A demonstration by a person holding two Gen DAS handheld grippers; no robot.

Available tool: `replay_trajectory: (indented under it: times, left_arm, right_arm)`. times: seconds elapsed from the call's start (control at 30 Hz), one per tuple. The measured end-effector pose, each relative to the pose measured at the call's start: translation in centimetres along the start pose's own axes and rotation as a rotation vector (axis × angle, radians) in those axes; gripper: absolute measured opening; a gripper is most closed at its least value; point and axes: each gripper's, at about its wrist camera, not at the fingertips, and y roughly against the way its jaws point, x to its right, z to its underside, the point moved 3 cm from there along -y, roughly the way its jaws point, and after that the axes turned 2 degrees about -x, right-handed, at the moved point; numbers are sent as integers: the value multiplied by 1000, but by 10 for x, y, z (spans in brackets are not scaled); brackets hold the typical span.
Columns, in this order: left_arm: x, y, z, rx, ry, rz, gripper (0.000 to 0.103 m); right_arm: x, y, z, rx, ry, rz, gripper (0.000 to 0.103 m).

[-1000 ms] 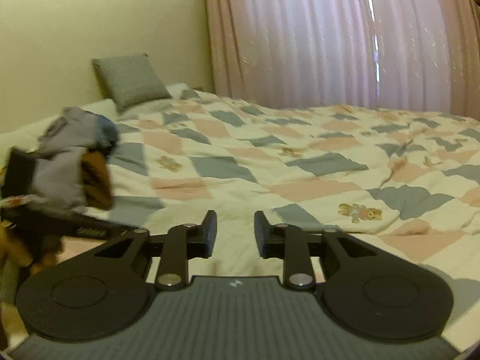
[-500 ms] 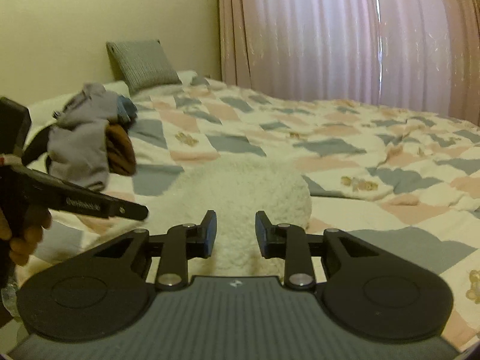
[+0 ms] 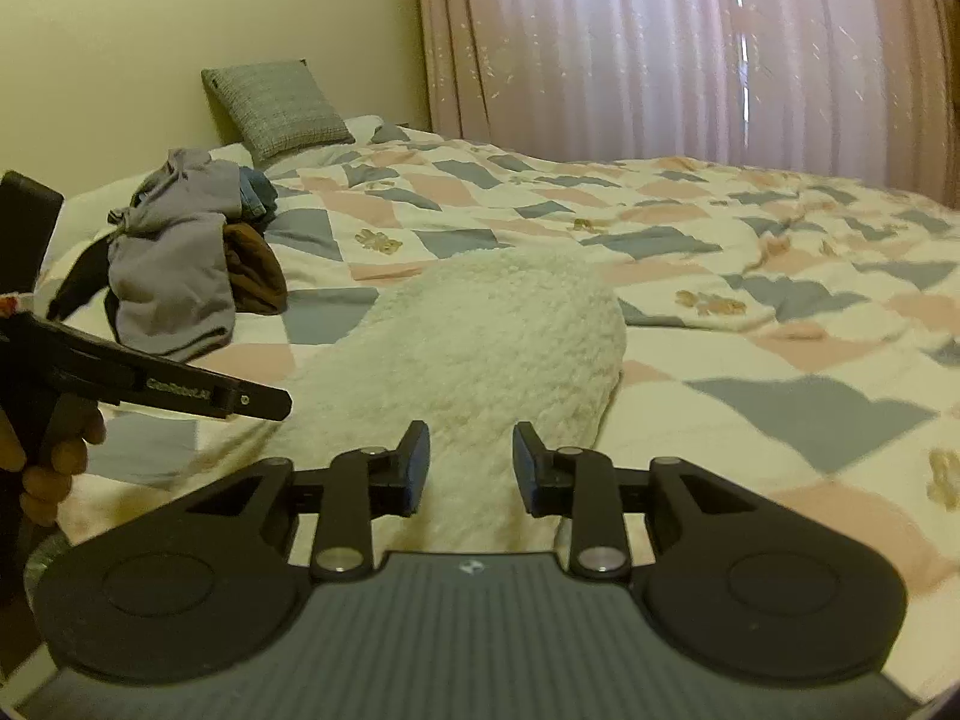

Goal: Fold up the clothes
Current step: 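Move both open grippers to opposite sides of the folded fleece bundle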

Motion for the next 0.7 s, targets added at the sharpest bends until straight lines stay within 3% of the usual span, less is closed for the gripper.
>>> replay_trajectory:
  times: [0.3,0.7]
  left_arm:
    - [11,40,25,6,-30,-50,27]
    - [25,76,59,17,-106,-131,40]
  right_arm:
    - [-19,50,19,12,-22,-9,30]
    - [-27,87,39,8,-56,36,35]
